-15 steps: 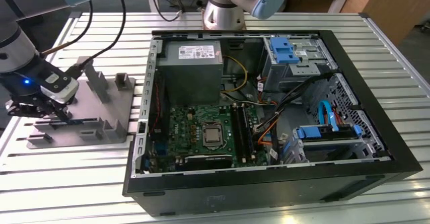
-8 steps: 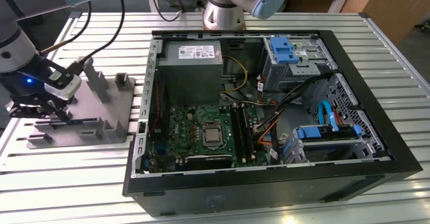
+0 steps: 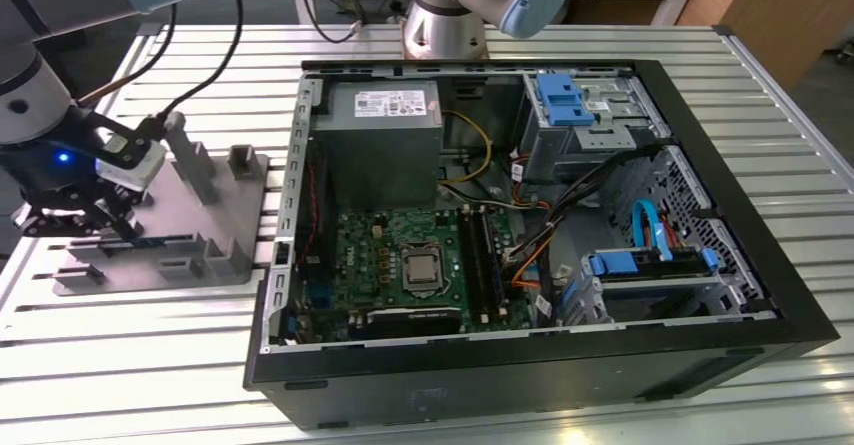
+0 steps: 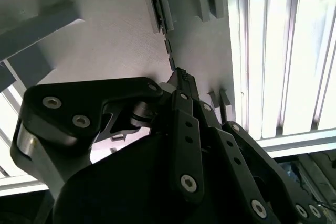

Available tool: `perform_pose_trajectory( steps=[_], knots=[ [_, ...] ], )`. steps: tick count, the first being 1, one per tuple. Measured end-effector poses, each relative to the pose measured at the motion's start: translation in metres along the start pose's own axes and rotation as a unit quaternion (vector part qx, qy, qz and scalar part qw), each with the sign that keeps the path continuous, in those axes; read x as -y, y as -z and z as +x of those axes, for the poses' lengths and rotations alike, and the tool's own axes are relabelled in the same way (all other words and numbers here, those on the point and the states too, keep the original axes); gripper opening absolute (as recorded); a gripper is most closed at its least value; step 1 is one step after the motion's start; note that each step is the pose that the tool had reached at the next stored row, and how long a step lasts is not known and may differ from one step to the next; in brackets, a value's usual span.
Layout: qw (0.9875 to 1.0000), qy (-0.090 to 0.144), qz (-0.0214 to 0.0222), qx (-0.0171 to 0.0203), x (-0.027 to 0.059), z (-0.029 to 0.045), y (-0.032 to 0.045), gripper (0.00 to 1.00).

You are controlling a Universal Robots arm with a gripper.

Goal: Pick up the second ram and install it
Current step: 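Pick up the second ram and move it above second insertion slot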

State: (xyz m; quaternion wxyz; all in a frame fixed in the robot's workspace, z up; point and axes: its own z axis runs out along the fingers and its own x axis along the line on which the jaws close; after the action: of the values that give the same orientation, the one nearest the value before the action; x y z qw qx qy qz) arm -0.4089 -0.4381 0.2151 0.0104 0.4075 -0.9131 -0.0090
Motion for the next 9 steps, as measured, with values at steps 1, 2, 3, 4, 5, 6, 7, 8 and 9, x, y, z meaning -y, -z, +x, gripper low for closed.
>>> perform_pose_trajectory(
  steps=[1,2,3,4,5,6,7,8,9],
  knots=[
    [1.0,0.006,0.0001,-0.0002,0.0,0.0,0.0,0.1],
    [0.9999,0.013,0.0001,-0.0004,0.0,0.0,0.0,0.1],
    [0.9998,0.019,0.0002,-0.0005,0.0,0.0,0.0,0.1],
    [0.9997,0.025,0.0003,-0.0007,0.0,0.0,0.0,0.1],
    [0.9995,0.032,0.0004,-0.0008,0.0,0.0,0.0,0.1],
    [0.9993,0.038,0.0004,-0.001,0.0,0.0,0.0,0.1],
    [0.999,0.044,0.0005,-0.0011,0.0,0.0,0.0,0.1],
    [0.9988,0.05,0.0006,-0.0013,0.0,0.0,0.0,0.1],
    [0.9984,0.056,0.0006,-0.0014,0.0,0.0,0.0,0.1]
  ],
)
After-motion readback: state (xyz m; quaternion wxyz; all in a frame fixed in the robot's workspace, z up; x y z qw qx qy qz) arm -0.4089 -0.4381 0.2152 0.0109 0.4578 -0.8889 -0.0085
